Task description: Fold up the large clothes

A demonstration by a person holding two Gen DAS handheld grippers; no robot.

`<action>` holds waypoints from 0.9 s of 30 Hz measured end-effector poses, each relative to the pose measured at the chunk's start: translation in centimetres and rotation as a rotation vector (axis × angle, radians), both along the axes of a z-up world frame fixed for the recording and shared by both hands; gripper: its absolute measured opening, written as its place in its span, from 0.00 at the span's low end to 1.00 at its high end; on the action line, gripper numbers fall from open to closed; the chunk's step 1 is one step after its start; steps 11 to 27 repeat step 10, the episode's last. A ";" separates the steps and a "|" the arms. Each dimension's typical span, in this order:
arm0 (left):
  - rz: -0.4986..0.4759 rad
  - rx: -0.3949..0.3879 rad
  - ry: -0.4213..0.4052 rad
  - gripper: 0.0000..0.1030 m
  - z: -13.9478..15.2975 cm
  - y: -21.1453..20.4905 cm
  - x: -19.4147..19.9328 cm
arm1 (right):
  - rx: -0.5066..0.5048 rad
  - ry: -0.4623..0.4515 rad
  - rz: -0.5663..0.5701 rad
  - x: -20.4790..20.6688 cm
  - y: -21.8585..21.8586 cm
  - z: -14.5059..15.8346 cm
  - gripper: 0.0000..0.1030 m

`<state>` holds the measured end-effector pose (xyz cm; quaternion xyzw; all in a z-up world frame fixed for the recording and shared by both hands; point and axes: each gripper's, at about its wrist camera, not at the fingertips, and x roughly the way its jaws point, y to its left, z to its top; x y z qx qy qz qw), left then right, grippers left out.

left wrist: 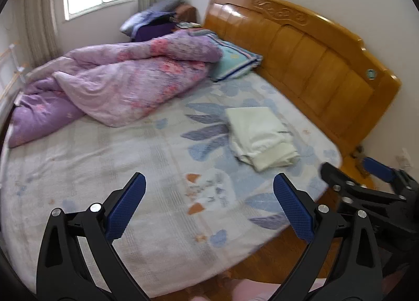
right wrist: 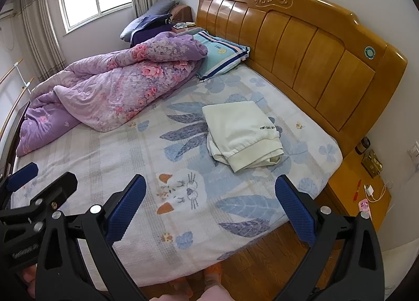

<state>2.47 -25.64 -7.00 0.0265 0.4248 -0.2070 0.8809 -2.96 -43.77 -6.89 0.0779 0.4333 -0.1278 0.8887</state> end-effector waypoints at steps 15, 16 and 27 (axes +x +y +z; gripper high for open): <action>0.021 0.030 0.016 0.95 -0.5 -0.1 0.7 | -0.005 0.005 0.004 0.5 -0.1 0.0 0.92; 0.021 0.030 0.016 0.95 -0.5 -0.1 0.7 | -0.005 0.005 0.004 0.5 -0.1 0.0 0.92; 0.021 0.030 0.016 0.95 -0.5 -0.1 0.7 | -0.005 0.005 0.004 0.5 -0.1 0.0 0.92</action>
